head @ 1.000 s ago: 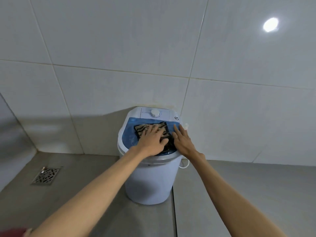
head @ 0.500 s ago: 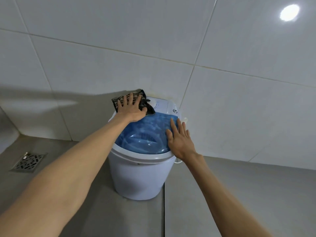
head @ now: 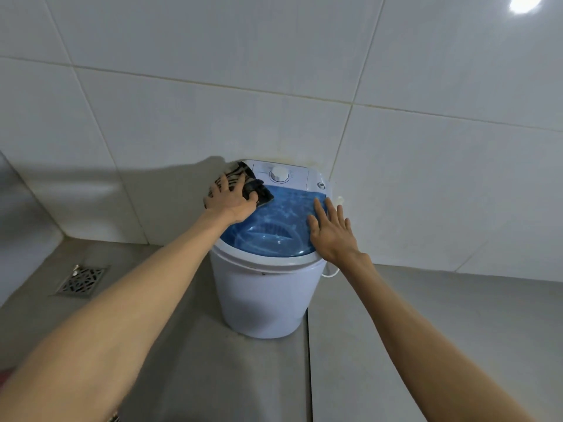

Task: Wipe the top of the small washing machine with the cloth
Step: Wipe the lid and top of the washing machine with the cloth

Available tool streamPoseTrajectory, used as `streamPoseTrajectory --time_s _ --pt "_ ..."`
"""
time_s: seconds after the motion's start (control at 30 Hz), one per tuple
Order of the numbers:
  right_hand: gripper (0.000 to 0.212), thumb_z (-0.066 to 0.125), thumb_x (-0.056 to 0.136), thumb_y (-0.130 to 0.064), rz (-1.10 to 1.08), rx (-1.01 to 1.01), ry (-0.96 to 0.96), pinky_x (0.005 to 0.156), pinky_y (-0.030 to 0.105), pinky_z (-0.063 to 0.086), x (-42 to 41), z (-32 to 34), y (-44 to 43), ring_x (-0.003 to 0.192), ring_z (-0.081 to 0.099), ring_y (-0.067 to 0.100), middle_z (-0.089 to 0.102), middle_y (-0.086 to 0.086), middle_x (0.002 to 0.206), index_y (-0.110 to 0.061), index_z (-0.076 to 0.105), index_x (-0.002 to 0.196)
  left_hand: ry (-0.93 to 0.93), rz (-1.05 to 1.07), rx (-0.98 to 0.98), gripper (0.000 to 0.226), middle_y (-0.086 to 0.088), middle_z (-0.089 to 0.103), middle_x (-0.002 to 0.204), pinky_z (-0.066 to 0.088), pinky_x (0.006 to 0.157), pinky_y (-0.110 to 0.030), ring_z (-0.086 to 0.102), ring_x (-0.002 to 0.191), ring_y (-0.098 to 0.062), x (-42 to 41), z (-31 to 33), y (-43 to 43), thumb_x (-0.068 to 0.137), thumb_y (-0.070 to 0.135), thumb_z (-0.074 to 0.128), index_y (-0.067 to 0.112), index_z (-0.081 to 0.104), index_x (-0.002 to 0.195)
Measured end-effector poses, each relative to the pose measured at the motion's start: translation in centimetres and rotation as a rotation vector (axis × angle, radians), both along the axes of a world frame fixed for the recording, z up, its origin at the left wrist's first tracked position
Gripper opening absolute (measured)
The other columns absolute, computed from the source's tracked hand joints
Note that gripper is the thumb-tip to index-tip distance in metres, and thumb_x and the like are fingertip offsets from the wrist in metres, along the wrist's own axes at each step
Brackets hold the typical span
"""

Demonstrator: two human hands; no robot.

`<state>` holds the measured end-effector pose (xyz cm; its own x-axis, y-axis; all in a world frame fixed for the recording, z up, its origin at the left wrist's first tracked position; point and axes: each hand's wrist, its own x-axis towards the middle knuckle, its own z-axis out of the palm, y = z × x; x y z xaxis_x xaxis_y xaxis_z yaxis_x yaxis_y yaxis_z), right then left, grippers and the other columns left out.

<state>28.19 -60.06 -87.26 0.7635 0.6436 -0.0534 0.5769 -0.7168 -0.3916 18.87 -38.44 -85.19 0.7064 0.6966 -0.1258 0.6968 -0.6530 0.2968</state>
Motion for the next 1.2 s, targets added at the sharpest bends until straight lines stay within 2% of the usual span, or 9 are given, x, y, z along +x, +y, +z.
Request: streamPoseTrajectory --time_s 0.2,0.37,0.47,0.67,0.83,0.93,1.03,1.13,1.2 --pt "0.058 0.013 0.103 -0.046 -0.007 -0.015 0.04 0.122 0.046 -0.002 -0.4 0.6 -0.1 0.151 -0.012 0.027 -0.012 -0.002 0.164 -0.029 -0.004 0.156 -0.026 0.088 0.011 0.067 -0.014 -0.007 0.165 0.019 0.115 -0.056 0.006 0.148 -0.042 -4.8 -0.6 -4.5 0.098 0.056 0.024 0.033 0.004 0.158" --pt "0.058 0.013 0.102 -0.047 -0.002 -0.045 0.071 0.12 0.049 -0.002 -0.2 0.9 -0.1 0.151 -0.01 0.026 -0.013 -0.004 0.164 -0.032 -0.005 0.156 -0.052 0.067 0.016 0.067 -0.014 -0.018 0.164 0.001 0.117 -0.062 -0.015 0.149 -0.04 -6.3 -1.5 -7.7 0.099 0.052 0.024 0.03 -0.001 0.158" --pt "0.058 0.013 0.102 -0.047 -0.002 -0.049 0.078 0.119 0.05 -0.002 -0.2 1.0 -0.1 0.151 -0.011 0.026 -0.014 -0.006 0.164 -0.033 -0.005 0.155 -0.061 -0.008 0.084 0.067 -0.013 -0.016 0.164 -0.009 0.117 -0.062 -0.017 0.149 -0.038 -6.4 -1.8 -8.6 0.099 0.052 0.021 0.029 -0.001 0.158" --pt "0.058 0.015 0.102 -0.046 0.001 -0.025 0.102 0.119 0.052 -0.001 0.1 0.7 -0.1 0.151 -0.012 0.027 -0.016 -0.008 0.163 -0.033 -0.005 0.155 -0.115 -0.244 0.21 0.066 -0.011 -0.008 0.166 -0.01 0.119 -0.055 -0.013 0.151 -0.032 -4.7 -2.2 -11.3 0.098 0.053 0.019 0.032 0.002 0.158" --pt "0.062 0.024 0.102 -0.032 0.03 -0.037 0.115 0.119 0.054 0.002 0.5 0.6 -0.2 0.15 -0.012 0.032 -0.019 -0.006 0.163 -0.032 -0.006 0.156 -0.085 -0.369 0.176 0.065 -0.009 -0.012 0.165 -0.011 0.12 -0.054 -0.016 0.151 -0.03 -2.6 -1.7 -11.9 0.1 0.051 0.028 0.034 0.002 0.157" --pt "0.066 0.027 0.099 -0.028 0.041 -0.06 0.111 0.119 0.054 0.002 0.5 0.9 -0.3 0.15 -0.011 0.032 -0.018 -0.007 0.163 -0.033 -0.005 0.156 -0.06 -0.432 0.069 0.065 -0.006 -0.013 0.165 -0.011 0.12 -0.052 -0.018 0.151 -0.027 -2.5 -0.6 -11.3 0.1 0.049 0.031 0.034 0.004 0.157" --pt "0.067 0.023 0.089 -0.035 0.063 -0.106 0.109 0.119 0.059 0.005 1.4 1.8 -0.1 0.151 -0.004 0.032 -0.006 -0.006 0.165 -0.031 0.011 0.155 -0.228 -0.439 -0.121 0.066 -0.004 0.002 0.167 -0.002 0.122 -0.047 -0.008 0.153 -0.023 -3.4 1.2 -9.2 0.099 0.049 0.04 0.033 0.014 0.158" --pt "0.05 0.027 0.096 -0.026 -0.029 -0.045 0.05 0.116 0.059 0.014 1.0 4.0 0.8 0.147 0.018 0.033 0.028 0.006 0.158 -0.016 0.036 0.145 -0.335 -0.319 0.006 0.073 -0.006 0.016 0.165 0.008 0.123 -0.049 0.003 0.153 -0.026 -4.6 2.0 -5.8 0.095 0.058 0.045 0.025 0.022 0.157" --pt "0.051 0.027 0.102 -0.028 -0.043 0.025 -0.06 0.118 0.056 0.01 -0.2 5.0 2.0 0.149 0.013 0.029 0.024 0.007 0.16 -0.013 0.029 0.15 -0.305 -0.188 0.006 0.074 -0.008 0.02 0.164 0.016 0.121 -0.052 0.01 0.152 -0.028 -5.3 1.6 -3.3 0.096 0.061 0.04 0.022 0.023 0.156"
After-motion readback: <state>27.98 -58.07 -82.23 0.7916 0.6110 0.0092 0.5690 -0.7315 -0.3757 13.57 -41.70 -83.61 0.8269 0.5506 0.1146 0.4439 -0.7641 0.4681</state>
